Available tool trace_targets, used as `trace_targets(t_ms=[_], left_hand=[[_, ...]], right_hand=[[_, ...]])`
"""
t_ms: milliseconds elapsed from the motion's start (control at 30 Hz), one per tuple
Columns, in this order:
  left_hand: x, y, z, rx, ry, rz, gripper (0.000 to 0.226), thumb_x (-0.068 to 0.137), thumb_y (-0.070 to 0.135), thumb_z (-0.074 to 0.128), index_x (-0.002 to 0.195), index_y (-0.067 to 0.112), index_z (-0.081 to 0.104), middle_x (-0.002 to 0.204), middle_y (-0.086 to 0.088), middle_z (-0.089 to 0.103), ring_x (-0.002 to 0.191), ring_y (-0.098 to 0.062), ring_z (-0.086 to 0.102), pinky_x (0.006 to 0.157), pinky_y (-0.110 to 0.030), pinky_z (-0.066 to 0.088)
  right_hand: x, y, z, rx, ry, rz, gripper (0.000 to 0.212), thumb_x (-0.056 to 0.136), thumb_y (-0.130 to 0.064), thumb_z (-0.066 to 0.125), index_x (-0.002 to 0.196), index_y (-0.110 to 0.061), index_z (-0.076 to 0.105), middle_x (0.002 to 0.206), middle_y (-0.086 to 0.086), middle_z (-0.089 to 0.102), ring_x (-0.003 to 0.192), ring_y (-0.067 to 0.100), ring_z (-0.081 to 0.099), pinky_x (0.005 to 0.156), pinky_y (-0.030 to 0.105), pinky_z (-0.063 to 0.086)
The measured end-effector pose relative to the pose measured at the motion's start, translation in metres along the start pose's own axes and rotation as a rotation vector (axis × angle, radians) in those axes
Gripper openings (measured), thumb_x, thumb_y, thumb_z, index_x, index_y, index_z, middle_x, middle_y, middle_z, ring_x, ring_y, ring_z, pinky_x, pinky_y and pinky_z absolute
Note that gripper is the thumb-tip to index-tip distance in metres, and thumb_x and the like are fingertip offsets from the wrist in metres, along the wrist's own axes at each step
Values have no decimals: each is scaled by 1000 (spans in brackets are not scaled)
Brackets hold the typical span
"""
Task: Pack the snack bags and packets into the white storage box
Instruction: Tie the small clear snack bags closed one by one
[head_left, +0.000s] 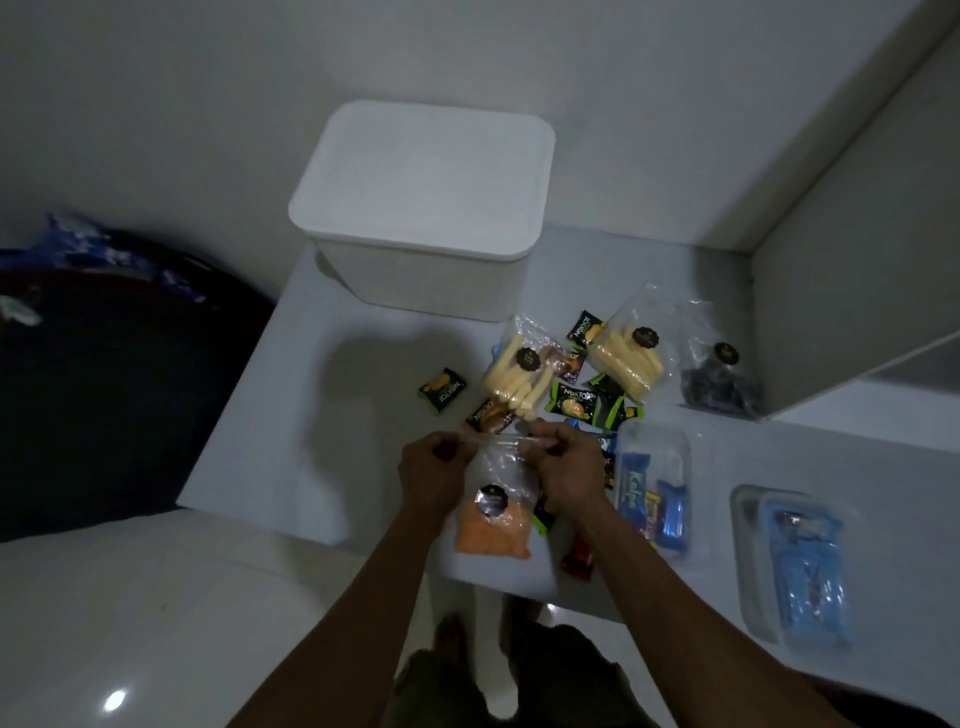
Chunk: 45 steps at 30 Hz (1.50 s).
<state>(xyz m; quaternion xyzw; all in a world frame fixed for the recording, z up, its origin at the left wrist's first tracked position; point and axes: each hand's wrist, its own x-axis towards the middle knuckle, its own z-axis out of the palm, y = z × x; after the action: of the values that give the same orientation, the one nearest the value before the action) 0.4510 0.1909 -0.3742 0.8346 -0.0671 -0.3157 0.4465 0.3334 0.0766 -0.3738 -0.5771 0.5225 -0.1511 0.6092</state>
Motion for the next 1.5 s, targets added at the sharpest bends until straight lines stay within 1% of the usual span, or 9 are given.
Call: trace_targets(t_ms=[100, 267, 433, 667, 833, 967, 1133, 1267, 1500], left_hand=[[-12, 8, -16, -82, -15, 47, 7, 81, 14, 75, 78, 20, 75, 69, 0, 70, 67, -17, 63, 64, -30, 51], [-35, 34, -52, -173, -69, 229, 13, 84, 11, 72, 73, 18, 73, 64, -4, 69, 59, -13, 60, 62, -31, 50], [-53, 71, -83, -288, -149, 348, 5, 88, 14, 70, 87, 10, 72, 76, -10, 71, 67, -12, 63, 66, -30, 52], [-76, 124, -99, -293, -209, 468, 8, 86, 19, 72, 78, 18, 73, 72, -2, 69, 72, -15, 64, 72, -36, 55], [-87, 152, -98, -292, -223, 572, 14, 88, 18, 70, 74, 19, 72, 68, 3, 67, 68, -10, 60, 70, -33, 52], [-99, 171, -92, -305, -258, 657, 15, 91, 17, 66, 77, 18, 72, 70, 2, 68, 69, -8, 60, 71, -31, 50], [-112, 190, -72, -352, -279, 692, 10, 91, 19, 66, 87, 16, 74, 77, -1, 69, 73, -9, 61, 73, -29, 50], [-124, 203, -55, -388, -257, 682, 8, 90, 23, 67, 89, 16, 72, 79, -1, 70, 75, -10, 63, 71, -26, 50], [-130, 215, -41, -388, -208, 708, 8, 92, 22, 65, 88, 17, 70, 79, 1, 69, 75, -7, 63, 71, -25, 48]], right_hand=[[-17, -13, 0, 52, 12, -34, 28, 80, 6, 74, 80, -22, 70, 79, 1, 70, 78, 15, 65, 74, 31, 55], [-58, -51, -4, 103, 10, -154, 17, 83, 0, 73, 92, -15, 70, 93, 10, 71, 87, 20, 67, 77, 30, 60], [-83, -102, -13, -34, -36, -339, 23, 82, -4, 76, 105, -8, 72, 87, 6, 70, 85, 16, 68, 82, 27, 59], [-113, -169, -24, -388, -47, -553, 19, 82, -24, 78, 100, -17, 75, 87, -4, 73, 76, 4, 65, 63, 10, 46], [-128, -202, -37, -501, -46, -659, 14, 87, -27, 74, 95, -16, 75, 87, -4, 72, 79, 3, 63, 65, 16, 45], [-134, -221, -54, -545, -23, -702, 14, 90, -26, 71, 91, -13, 74, 79, -16, 66, 71, -8, 58, 62, 7, 40], [-136, -238, -79, -655, 3, -716, 16, 95, -24, 64, 97, -10, 71, 88, -8, 64, 78, 10, 61, 61, 19, 48], [-128, -241, -97, -706, 56, -716, 15, 95, -28, 62, 91, -15, 68, 91, -2, 70, 89, 19, 64, 82, 44, 55], [-127, -247, -118, -706, 43, -783, 14, 94, -34, 63, 90, -22, 68, 91, -6, 70, 89, 16, 64, 82, 46, 55]])
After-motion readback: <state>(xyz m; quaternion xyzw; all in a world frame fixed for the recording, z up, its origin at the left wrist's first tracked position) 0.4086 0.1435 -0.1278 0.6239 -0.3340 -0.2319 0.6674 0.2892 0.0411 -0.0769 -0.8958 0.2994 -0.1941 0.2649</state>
